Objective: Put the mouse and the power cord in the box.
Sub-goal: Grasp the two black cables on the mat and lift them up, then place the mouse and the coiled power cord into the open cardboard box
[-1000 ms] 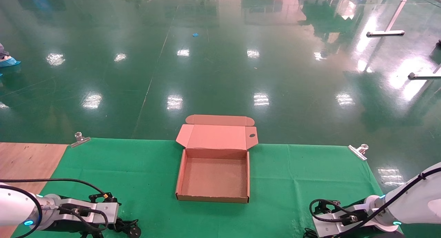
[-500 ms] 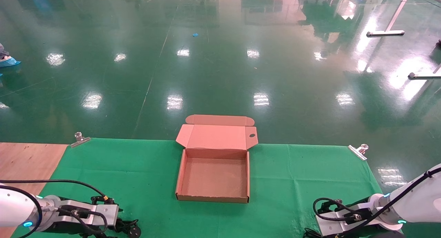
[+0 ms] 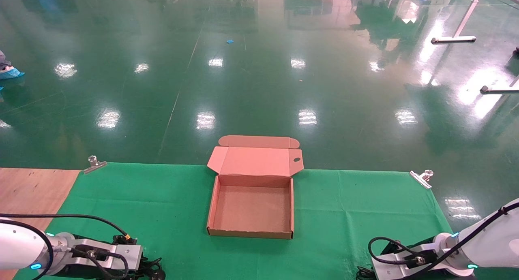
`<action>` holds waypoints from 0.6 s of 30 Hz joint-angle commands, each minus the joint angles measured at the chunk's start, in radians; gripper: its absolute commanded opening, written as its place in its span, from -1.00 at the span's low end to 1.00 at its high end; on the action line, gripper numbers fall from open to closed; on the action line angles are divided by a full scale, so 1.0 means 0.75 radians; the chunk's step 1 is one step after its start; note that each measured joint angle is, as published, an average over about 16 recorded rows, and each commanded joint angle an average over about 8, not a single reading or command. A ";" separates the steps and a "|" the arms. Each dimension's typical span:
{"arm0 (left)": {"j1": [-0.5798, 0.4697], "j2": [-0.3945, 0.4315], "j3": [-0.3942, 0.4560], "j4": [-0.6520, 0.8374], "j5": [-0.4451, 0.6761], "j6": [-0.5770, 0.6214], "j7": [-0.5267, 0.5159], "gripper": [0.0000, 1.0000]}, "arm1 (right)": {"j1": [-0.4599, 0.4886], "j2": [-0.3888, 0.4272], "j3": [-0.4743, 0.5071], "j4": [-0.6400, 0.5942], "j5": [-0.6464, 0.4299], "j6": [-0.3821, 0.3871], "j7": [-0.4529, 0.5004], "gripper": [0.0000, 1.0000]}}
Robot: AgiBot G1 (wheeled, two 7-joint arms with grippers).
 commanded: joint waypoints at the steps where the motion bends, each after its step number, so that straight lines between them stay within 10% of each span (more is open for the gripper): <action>1: 0.000 0.002 0.001 0.000 0.001 0.001 0.002 -1.00 | -0.001 -0.001 0.000 -0.001 0.000 0.001 0.000 -1.00; 18: -0.087 -0.023 0.008 -0.014 0.011 0.109 0.026 -1.00 | 0.092 0.050 0.012 0.008 0.018 -0.135 -0.032 -1.00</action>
